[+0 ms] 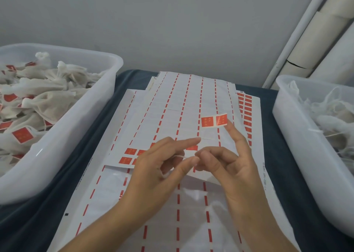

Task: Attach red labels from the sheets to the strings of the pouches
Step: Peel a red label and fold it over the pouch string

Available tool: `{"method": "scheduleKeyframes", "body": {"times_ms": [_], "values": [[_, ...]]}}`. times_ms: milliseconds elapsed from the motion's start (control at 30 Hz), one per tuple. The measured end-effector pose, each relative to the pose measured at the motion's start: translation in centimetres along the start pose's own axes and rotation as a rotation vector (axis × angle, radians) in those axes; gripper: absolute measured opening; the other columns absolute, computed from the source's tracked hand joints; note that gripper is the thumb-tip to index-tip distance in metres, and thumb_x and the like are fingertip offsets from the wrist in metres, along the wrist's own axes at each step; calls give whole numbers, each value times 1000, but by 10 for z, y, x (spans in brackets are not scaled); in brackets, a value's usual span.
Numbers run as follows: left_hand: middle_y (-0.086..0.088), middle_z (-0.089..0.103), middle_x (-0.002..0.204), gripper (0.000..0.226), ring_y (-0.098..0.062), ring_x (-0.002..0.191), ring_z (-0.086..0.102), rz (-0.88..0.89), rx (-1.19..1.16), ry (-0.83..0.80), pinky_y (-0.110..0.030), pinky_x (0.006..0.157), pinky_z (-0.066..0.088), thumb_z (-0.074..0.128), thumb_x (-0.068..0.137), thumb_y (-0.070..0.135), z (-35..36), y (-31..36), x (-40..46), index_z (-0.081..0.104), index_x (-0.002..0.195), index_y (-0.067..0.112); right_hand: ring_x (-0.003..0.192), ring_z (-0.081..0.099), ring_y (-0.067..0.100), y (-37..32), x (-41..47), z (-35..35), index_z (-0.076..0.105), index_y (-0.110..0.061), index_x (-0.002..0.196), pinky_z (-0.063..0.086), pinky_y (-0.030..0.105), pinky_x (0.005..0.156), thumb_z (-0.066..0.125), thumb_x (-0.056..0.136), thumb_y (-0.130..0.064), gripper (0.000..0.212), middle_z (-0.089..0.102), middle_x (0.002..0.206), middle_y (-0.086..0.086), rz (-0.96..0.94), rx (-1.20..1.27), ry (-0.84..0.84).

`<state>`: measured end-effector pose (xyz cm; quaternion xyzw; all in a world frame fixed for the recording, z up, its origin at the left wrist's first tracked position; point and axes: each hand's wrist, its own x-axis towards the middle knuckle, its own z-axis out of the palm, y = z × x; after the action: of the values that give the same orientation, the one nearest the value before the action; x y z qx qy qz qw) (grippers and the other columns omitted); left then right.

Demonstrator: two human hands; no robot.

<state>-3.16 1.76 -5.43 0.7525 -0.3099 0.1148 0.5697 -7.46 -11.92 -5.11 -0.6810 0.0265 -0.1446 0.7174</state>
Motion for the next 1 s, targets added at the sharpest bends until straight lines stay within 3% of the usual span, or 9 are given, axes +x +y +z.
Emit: {"method": "scheduleKeyframes", "body": {"times_ms": [100,233,333,500,600,733,900,1000], "values": [[23,55,76,27,4,76,54,5,-7,-8,-3,60,40,55,80,36,0,0,0,57,107,38,89,69,13,1,0,2,36,-49,124,53,15,68,67,67,-35,67,73,94,-4,39,24,-66],[21,57,75,29,4,78,55,12,-15,-18,-3,61,40,54,82,29,0,0,-1,55,109,40,87,70,15,0,0,2,34,-46,127,54,16,66,61,74,-34,60,74,91,-5,55,25,-113],[25,54,77,33,5,79,55,39,-3,-17,-3,62,40,56,82,19,-1,0,-1,55,110,36,85,71,18,0,0,3,35,-50,124,54,18,67,67,69,-34,65,73,89,1,69,35,-129],[19,59,77,28,4,80,56,-3,-44,-15,-3,64,41,51,82,32,-1,3,0,56,109,39,79,70,17,1,1,2,37,-48,122,54,20,70,71,63,-28,70,73,85,1,43,-7,-123],[23,61,84,24,2,79,58,-80,-78,-37,-5,63,43,50,82,41,-3,3,0,59,104,40,73,69,15,-1,1,1,41,-43,122,53,16,67,70,66,-20,67,72,81,4,17,31,-57],[23,64,76,24,0,74,60,-283,-46,-175,-9,63,48,52,69,58,-3,1,4,63,79,39,78,68,12,-5,3,-5,43,-36,121,50,10,64,69,67,-21,62,73,85,-5,-37,-37,75],[7,59,56,28,-3,56,54,-512,-378,-181,-7,61,45,61,59,50,-10,1,9,72,69,26,79,68,8,-3,3,-3,44,-37,117,49,7,64,69,66,-26,57,72,84,-10,-23,-125,65],[7,59,56,26,0,51,50,-582,-422,-158,-9,50,42,64,59,44,-11,2,11,73,68,22,92,63,-1,-4,4,-5,56,-39,106,49,7,68,68,61,-42,46,67,91,-17,-8,-151,91]]}}
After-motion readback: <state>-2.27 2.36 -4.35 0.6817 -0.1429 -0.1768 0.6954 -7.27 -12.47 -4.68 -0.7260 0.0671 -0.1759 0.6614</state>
